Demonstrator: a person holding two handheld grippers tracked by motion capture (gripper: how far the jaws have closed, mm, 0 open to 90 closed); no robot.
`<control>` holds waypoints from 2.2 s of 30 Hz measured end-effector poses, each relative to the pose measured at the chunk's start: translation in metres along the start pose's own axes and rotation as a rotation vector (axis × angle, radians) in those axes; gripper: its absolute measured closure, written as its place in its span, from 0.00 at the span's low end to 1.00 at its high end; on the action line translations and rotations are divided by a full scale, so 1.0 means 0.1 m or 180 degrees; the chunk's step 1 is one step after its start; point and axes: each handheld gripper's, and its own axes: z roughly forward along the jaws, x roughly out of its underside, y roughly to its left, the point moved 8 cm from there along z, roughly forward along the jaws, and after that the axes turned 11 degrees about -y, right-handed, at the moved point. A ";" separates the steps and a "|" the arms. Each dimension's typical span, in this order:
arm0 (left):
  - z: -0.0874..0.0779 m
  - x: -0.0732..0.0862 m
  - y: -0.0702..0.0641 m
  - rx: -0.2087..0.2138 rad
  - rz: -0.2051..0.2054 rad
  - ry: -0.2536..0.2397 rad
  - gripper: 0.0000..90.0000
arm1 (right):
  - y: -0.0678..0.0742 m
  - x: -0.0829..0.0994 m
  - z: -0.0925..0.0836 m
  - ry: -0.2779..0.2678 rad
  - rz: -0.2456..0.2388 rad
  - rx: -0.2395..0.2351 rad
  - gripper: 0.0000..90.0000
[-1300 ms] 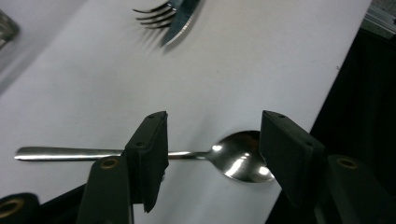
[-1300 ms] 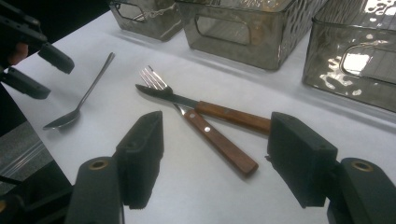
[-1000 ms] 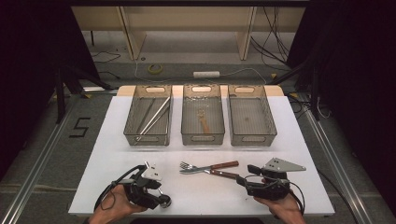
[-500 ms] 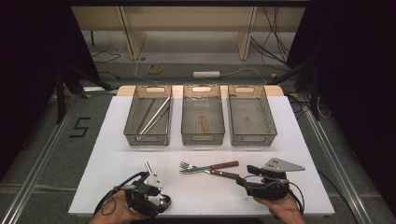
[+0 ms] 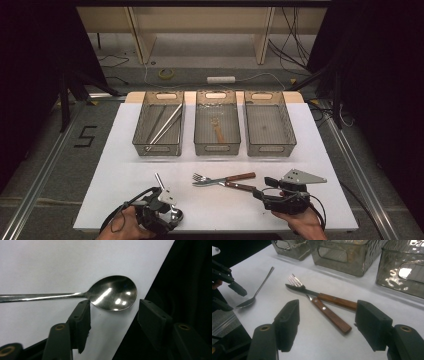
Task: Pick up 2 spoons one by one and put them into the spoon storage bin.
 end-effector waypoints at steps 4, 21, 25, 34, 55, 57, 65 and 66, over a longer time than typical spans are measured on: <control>0.01 0.01 -0.01 -0.0022 0.0031 0.0028 0.53 | 0.00 0.00 0.00 0.0000 -0.0001 0.0000 0.41; 0.04 0.06 0.00 -0.0136 0.0131 0.0148 0.62 | 0.00 0.00 0.00 -0.0001 0.0001 -0.0005 0.42; 0.05 0.07 0.00 -0.0158 0.0167 0.0190 0.64 | 0.00 0.00 0.00 -0.0002 0.0000 -0.0005 0.42; 0.06 0.05 0.00 -0.0180 0.0213 0.0177 0.71 | 0.00 -0.01 0.00 -0.0008 0.0001 -0.0005 0.42; 0.14 -0.17 0.07 -0.0373 0.0637 -0.0030 0.63 | 0.00 0.00 0.01 0.0006 0.0017 -0.0018 0.42; 0.17 -0.19 0.07 -0.0345 0.0704 -0.0010 0.63 | 0.00 0.01 0.01 0.0008 0.0017 -0.0019 0.42; 0.26 -0.27 0.08 -0.0215 0.0888 0.0065 0.58 | -0.01 0.01 0.01 0.0010 0.0027 -0.0020 0.42; 0.27 -0.28 0.09 -0.0196 0.0912 0.0068 0.58 | -0.01 0.01 0.01 0.0010 0.0029 -0.0019 0.42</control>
